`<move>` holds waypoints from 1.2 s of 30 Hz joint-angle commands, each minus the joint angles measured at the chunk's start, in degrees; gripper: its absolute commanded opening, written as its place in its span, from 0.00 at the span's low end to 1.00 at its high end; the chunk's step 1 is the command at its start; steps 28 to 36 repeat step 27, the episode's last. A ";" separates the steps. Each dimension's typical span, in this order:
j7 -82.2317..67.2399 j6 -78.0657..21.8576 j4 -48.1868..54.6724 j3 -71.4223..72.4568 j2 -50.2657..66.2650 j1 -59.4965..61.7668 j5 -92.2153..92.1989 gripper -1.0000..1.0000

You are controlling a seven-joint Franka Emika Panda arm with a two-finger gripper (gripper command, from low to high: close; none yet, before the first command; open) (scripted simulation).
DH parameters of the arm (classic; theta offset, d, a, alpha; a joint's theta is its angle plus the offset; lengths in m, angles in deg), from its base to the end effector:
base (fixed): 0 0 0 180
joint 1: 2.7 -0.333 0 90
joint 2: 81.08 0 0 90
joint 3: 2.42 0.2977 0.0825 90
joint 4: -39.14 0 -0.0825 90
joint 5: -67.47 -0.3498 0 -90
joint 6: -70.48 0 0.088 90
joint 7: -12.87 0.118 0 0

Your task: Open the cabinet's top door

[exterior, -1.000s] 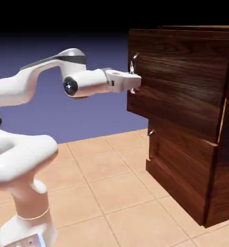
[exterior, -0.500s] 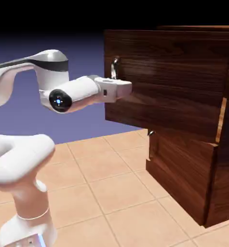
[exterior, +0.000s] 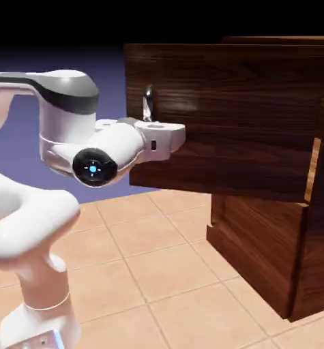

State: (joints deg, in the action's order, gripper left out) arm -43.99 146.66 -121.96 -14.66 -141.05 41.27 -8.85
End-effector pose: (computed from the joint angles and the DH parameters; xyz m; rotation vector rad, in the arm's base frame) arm 0.1974 -0.0887 0.5433 -1.6689 -0.1626 -1.0650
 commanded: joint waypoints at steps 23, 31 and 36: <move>-23.80 -39.22 41.05 -28.29 47.77 -16.10 24.58 0.00; -29.06 -45.79 48.39 -30.19 55.45 -16.54 26.34 0.00; -29.06 -45.79 48.39 -30.19 55.45 -16.54 26.34 0.00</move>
